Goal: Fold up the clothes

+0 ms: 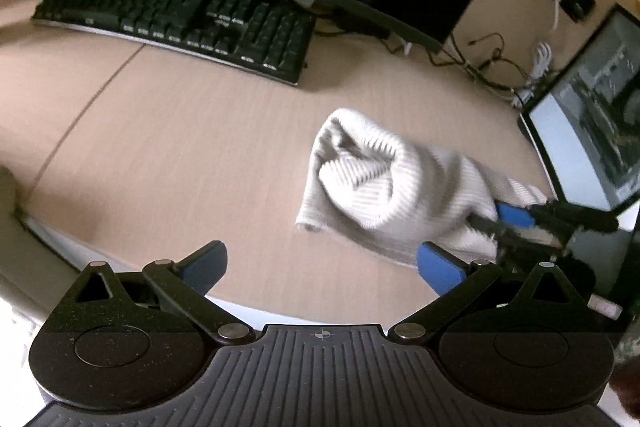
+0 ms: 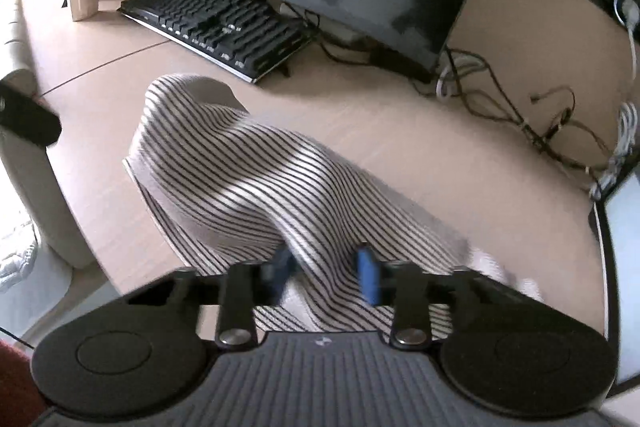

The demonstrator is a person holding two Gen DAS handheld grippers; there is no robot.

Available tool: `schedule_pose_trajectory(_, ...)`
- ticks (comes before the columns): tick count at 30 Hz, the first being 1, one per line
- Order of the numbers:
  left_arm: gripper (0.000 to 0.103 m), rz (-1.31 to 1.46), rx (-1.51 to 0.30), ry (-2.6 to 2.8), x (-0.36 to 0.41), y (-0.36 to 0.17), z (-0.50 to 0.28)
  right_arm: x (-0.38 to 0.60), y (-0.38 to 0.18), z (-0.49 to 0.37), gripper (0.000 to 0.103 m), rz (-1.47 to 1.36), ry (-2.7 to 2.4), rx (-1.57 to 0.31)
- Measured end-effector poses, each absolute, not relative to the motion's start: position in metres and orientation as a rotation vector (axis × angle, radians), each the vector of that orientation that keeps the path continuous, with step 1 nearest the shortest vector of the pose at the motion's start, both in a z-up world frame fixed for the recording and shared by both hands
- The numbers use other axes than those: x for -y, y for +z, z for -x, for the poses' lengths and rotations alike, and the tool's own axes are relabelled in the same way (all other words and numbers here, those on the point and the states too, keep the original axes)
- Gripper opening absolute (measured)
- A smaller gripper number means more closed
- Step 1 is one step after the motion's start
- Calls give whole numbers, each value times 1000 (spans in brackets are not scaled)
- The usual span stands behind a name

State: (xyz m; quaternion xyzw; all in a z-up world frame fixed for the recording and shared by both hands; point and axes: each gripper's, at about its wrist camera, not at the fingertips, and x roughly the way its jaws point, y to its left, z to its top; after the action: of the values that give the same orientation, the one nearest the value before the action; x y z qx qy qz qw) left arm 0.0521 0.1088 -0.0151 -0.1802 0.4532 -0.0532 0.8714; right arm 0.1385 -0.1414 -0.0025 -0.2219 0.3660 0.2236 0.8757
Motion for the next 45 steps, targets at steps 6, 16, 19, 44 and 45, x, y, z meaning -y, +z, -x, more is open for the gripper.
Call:
schedule_pose_trajectory(6,103,335,-926,-108,-75,-3,-76,154,25,-181,9,480,414,-582)
schedule_pose_trajectory(16,103,281,-1025,-269,-6,-26,-164,235,28,-242,31,197,303,-531)
schedule_pose_trajectory(19,103,238,-1039,-263,4,-39,-186,265,1,-240,40,128,259,-616)
schedule_pose_trajectory(44,103,230,-1197,-387,-29,-70,-159,245,-78,-165,69,-126,358,-946)
schedule_pose_trajectory(45,103,225,-1207,-401,-32,-70,-151,244,-78,-156,69,-126,359,-948)
